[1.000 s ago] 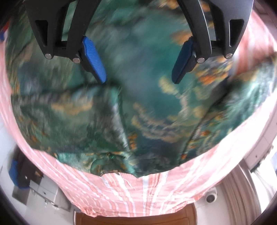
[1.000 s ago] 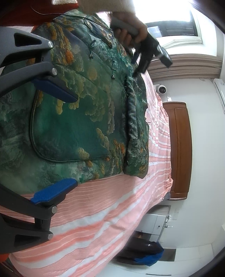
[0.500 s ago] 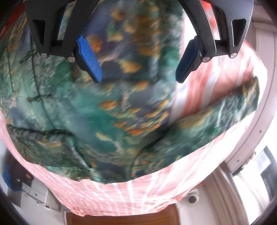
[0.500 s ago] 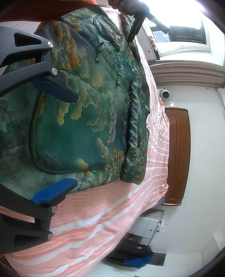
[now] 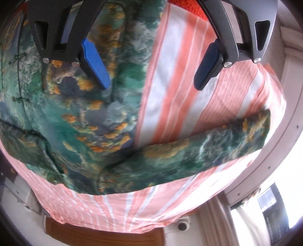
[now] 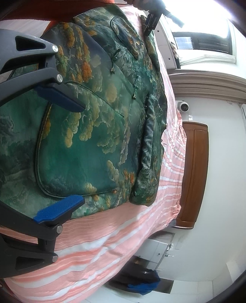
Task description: Fold large clothes
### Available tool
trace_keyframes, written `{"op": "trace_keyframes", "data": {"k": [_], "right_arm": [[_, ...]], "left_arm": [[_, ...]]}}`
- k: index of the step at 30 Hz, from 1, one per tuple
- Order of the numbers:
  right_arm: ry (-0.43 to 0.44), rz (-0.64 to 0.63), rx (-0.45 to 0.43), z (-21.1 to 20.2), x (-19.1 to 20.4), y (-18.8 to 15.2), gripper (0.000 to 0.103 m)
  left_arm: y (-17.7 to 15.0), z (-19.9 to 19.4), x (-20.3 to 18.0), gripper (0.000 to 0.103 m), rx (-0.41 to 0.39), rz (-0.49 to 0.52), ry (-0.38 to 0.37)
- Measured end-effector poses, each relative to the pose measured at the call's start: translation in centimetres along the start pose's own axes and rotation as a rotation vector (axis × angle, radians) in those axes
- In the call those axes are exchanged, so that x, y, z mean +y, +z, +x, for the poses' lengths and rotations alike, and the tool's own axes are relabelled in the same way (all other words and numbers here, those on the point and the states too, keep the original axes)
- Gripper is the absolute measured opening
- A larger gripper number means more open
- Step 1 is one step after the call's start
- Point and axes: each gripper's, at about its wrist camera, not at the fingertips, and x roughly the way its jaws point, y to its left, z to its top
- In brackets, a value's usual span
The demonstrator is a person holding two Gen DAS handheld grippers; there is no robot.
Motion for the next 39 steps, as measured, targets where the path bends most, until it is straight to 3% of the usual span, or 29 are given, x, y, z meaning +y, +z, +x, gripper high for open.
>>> {"op": "trace_keyframes", "data": {"k": [4,9,13,18,19,21,22,23,25,28,33,36,39], "right_arm": [[0.000,-0.001,-0.011,-0.4,0.0,0.1,0.088],[-0.019,0.016,-0.004,-0.3,-0.6,0.0,0.088],[-0.035,0.026,0.020,0.2,-0.7,-0.1,0.088],[-0.039,0.001,0.042,0.9,0.0,-0.1,0.088],[-0.039,-0.007,0.048,1.1,0.2,-0.1,0.088],[-0.042,-0.025,0.057,1.3,0.7,-0.3,0.088],[-0.045,-0.034,0.059,1.4,0.9,-0.3,0.088],[-0.046,-0.042,0.058,1.4,1.1,-0.3,0.088],[-0.045,-0.045,0.055,1.3,1.2,-0.3,0.088],[-0.029,-0.016,0.056,1.2,0.8,-0.2,0.088],[0.014,0.040,0.047,1.2,-0.1,0.1,0.088],[0.028,0.053,0.044,1.1,-0.4,0.2,0.088],[0.035,0.070,0.032,0.7,-0.7,0.2,0.088]], "left_arm": [[-0.1,1.1,3.3,0.091,0.033,-0.126,-0.017],[0.4,1.9,12.9,0.092,0.007,-0.517,-0.108],[0.1,3.9,20.7,0.092,-0.006,-0.798,-0.138],[0.5,7.9,25.1,0.090,0.014,-0.962,-0.162],[1.0,8.2,25.4,0.089,0.003,-0.974,-0.162],[2.3,8.8,25.6,0.066,-0.034,-0.978,-0.165],[3.5,9.2,25.5,0.035,-0.033,-0.960,-0.168],[4.4,9.2,25.4,0.012,-0.028,-0.943,-0.148],[7.2,7.4,23.9,0.009,-0.079,-0.858,-0.086],[12.6,3.1,18.8,0.008,-0.181,-0.618,-0.031],[20.1,-6.3,1.5,0.008,-0.398,-0.113,-0.019],[21.1,-9.5,-9.7,0.008,-0.481,0.127,-0.074],[19.4,-9.1,-21.2,0.008,-0.503,0.357,-0.114]]}}
